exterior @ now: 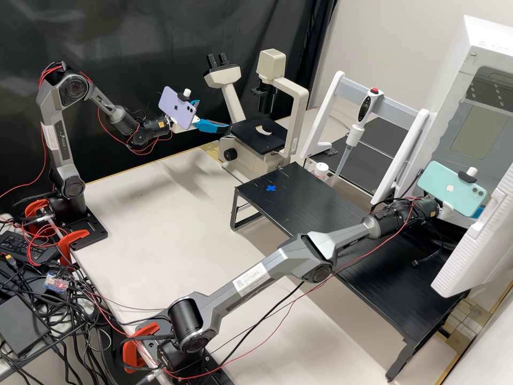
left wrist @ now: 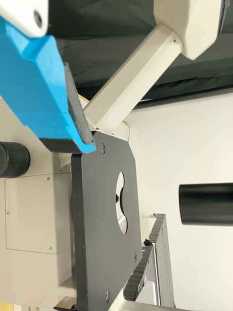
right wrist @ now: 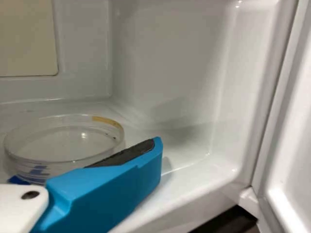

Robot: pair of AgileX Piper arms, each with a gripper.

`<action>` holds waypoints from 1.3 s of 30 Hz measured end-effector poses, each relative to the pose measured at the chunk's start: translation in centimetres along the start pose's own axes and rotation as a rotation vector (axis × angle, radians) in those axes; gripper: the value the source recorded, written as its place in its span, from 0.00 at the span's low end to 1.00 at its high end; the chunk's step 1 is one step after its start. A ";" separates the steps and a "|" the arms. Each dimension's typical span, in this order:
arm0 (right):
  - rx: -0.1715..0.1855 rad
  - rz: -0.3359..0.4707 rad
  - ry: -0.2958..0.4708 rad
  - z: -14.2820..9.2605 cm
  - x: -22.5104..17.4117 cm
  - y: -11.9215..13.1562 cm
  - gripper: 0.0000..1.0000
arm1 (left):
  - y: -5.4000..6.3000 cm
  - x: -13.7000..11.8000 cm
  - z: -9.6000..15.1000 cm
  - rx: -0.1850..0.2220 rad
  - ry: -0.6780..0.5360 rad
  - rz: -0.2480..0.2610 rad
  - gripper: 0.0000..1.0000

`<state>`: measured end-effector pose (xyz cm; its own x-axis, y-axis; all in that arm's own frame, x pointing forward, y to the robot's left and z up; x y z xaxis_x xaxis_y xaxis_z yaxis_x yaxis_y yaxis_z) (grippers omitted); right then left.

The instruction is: Move the petri dish to the microscope

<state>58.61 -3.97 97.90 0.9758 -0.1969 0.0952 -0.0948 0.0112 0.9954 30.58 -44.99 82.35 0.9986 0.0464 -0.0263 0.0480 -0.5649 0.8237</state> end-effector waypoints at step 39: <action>0.020 -0.056 -0.010 0.9 -0.1 0.2 0.00 | 0.0 0.0 0.0 0.000 0.000 0.000 1.00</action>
<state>58.29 -4.83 98.04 0.9777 -0.2061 0.0396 -0.0445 -0.0192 0.9988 30.58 -44.99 82.35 0.9986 0.0464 -0.0263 0.0480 -0.5649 0.8237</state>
